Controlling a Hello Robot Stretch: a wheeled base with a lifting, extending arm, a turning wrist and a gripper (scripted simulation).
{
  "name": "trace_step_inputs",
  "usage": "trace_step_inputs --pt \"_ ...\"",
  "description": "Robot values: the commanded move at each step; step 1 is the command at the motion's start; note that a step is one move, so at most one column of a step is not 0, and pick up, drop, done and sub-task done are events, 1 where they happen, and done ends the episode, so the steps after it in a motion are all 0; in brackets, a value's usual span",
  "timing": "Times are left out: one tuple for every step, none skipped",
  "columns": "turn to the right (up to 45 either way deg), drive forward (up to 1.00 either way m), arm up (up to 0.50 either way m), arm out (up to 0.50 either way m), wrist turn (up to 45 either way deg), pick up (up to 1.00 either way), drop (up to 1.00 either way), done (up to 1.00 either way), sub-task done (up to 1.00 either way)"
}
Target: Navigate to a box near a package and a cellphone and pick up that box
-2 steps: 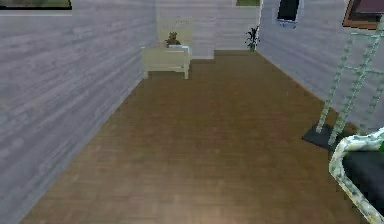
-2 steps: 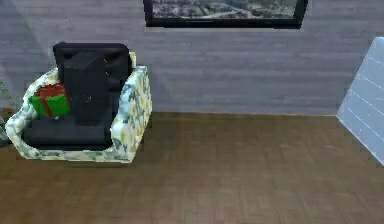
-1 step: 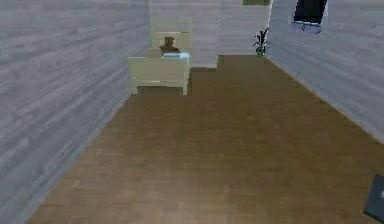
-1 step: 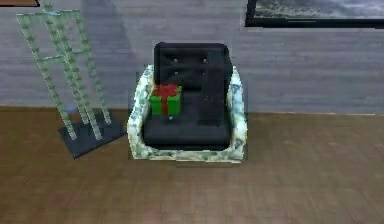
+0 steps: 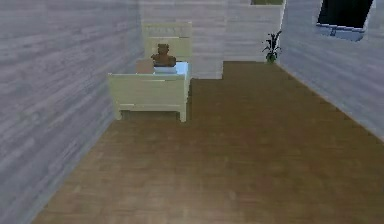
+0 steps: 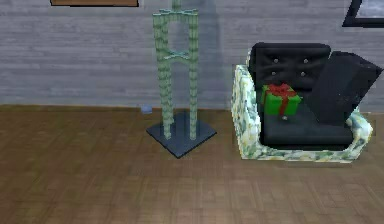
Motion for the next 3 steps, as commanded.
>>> trace_step_inputs --pt "0.0 1.0 0.0 0.0 0.0 0.0 0.0 0.0 0.0" --pt "-3.0 0.0 0.0 0.0 0.0 0.0 0.0 0.0 0.0" --pt "0.0 0.9 0.0 0.0 0.0 0.0 0.0 0.0 0.0"
